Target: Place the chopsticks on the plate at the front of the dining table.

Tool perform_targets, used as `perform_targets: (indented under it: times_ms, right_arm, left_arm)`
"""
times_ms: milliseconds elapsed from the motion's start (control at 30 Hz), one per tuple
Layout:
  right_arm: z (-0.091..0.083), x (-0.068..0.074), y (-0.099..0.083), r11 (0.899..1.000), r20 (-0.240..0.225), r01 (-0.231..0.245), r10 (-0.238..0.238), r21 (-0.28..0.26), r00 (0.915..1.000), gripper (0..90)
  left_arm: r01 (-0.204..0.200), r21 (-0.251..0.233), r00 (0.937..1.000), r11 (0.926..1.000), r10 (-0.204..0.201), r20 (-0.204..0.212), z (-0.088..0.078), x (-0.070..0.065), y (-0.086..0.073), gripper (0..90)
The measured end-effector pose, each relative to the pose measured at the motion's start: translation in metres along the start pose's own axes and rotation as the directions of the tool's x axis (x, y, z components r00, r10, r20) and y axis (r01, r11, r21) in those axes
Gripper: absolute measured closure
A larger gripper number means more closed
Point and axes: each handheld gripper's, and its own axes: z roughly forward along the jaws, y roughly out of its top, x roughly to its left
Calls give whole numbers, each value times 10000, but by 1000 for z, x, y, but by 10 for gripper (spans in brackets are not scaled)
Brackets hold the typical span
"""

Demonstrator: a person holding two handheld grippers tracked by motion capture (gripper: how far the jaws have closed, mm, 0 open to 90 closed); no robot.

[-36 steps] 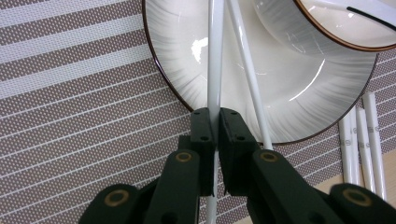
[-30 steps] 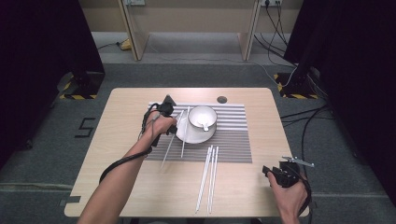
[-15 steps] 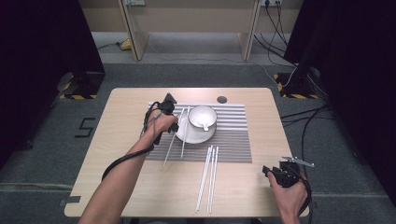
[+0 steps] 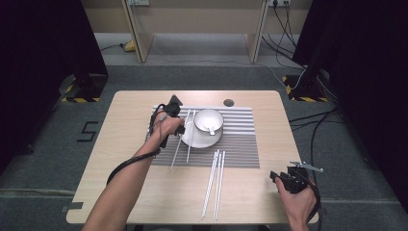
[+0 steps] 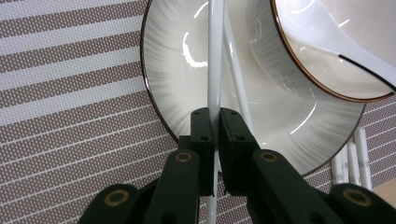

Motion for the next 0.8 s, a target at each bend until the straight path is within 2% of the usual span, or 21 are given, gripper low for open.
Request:
perform_targets:
  times_ms: [267, 800]
  right_arm:
    - [0, 0, 0, 10000, -26, -9, 9, 31, 10000, 549]
    - [2, -1, -1, 9999, 6, 49, -49, 95, 10000, 548]
  left_arm:
    - [-56, -210, 9999, 9998, 58, 120, 1, -2, 1, 845]
    - [7, -595, 10000, 9982, -2, 78, 2, -2, 5, 845]
